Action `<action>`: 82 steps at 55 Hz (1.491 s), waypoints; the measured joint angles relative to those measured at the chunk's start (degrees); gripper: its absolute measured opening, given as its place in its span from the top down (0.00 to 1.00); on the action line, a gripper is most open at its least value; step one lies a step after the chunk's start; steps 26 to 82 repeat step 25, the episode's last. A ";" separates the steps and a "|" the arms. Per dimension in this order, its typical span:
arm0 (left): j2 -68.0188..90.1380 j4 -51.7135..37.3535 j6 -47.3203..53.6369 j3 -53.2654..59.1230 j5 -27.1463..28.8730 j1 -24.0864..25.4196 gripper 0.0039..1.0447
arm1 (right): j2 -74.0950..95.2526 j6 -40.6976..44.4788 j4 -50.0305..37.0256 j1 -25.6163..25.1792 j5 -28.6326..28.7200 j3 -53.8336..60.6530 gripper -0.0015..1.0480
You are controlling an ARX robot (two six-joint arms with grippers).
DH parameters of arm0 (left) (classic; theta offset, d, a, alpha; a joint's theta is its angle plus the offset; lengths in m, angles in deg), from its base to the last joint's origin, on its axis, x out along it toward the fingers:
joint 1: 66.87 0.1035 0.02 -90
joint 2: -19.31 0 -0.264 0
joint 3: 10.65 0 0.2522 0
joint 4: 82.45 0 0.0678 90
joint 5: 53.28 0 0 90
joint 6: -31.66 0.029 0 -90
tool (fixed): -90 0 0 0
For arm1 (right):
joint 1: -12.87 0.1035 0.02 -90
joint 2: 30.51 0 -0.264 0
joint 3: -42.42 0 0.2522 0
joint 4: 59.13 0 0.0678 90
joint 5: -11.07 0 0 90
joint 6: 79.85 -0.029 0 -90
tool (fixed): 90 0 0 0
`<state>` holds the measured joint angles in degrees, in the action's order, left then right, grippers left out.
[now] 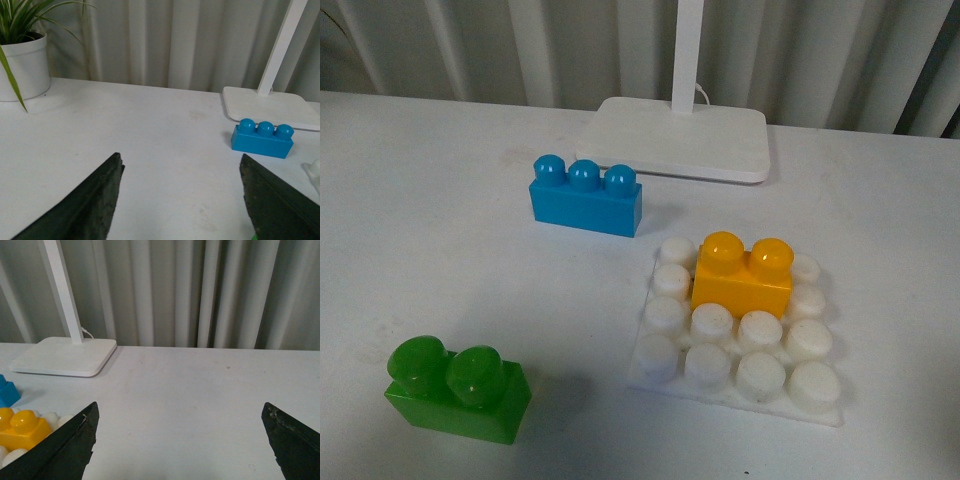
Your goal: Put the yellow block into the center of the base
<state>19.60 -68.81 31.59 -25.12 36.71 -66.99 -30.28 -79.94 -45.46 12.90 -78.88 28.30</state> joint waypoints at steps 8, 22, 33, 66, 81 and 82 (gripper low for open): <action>0.00 0.00 0.00 0.00 0.00 0.00 0.05 | 0.00 0.00 0.00 0.00 0.00 0.00 0.09; 0.00 0.00 0.00 0.00 0.00 0.00 0.06 | 0.00 0.00 0.00 0.00 0.00 0.00 0.09; 0.00 0.00 0.00 0.00 0.00 0.00 0.06 | 0.00 0.00 0.00 0.00 0.00 0.00 0.09; 0.00 0.00 0.00 0.00 0.00 0.00 0.06 | 0.00 0.00 0.00 0.00 0.00 0.00 0.09; 0.00 0.00 0.00 0.00 0.00 0.00 0.06 | 0.00 0.00 0.00 0.00 0.00 0.00 0.09; 0.00 0.00 0.00 0.00 0.00 0.00 0.06 | 0.00 0.00 0.00 0.00 0.00 0.00 0.09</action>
